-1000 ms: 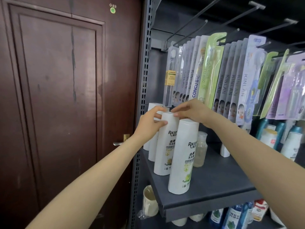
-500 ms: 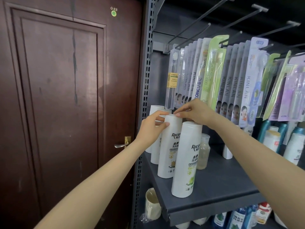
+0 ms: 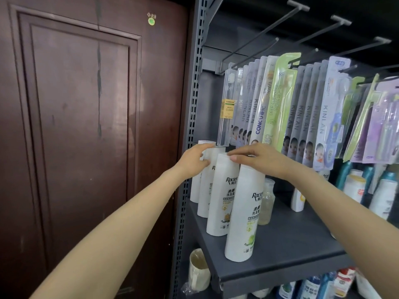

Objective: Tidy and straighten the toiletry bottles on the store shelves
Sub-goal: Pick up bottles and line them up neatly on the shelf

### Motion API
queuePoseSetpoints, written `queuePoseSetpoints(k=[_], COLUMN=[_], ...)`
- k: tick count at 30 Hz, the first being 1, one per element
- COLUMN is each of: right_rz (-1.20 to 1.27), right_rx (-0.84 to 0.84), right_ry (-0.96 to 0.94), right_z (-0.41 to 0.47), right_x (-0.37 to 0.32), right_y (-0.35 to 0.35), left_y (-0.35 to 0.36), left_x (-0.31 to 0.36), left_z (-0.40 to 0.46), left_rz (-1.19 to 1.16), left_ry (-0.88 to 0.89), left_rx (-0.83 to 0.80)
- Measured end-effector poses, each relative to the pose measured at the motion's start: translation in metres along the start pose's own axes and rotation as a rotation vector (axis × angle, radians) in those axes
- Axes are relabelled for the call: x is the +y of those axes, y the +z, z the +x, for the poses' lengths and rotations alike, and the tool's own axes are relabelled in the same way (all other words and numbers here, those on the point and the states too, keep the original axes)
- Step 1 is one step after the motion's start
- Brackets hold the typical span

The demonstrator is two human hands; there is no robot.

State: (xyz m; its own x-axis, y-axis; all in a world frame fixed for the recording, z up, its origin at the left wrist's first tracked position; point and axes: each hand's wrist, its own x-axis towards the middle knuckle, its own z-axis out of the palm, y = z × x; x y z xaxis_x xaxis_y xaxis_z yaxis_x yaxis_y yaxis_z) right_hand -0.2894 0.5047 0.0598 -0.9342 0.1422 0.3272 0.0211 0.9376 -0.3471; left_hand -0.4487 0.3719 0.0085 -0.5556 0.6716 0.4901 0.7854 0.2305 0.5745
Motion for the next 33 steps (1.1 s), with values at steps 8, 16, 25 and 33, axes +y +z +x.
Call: queuePoseSetpoints(k=[8,16,25,33], right_rz=[0.055,0.092,0.1,-0.05], right_rx=[0.017,0.028,0.03,0.043], right_ry=[0.025,0.016,0.01,-0.056], right_z=[0.0,-0.004,-0.001,-0.001], right_x=[0.001,-0.001,0.0,-0.017], right_y=[0.004,0.004,0.004,-0.002], left_y=[0.007,0.008,0.008,-0.024], left_x=[-0.006,-0.008,-0.009,0.013], left_z=[-0.005,-0.011,-0.024,-0.042], left_rz=[0.287,-0.099,-0.196,-0.093], left_ry=[0.087,-0.049,-0.037,0.013], left_rx=[0.117,0.238,0.35,0.441])
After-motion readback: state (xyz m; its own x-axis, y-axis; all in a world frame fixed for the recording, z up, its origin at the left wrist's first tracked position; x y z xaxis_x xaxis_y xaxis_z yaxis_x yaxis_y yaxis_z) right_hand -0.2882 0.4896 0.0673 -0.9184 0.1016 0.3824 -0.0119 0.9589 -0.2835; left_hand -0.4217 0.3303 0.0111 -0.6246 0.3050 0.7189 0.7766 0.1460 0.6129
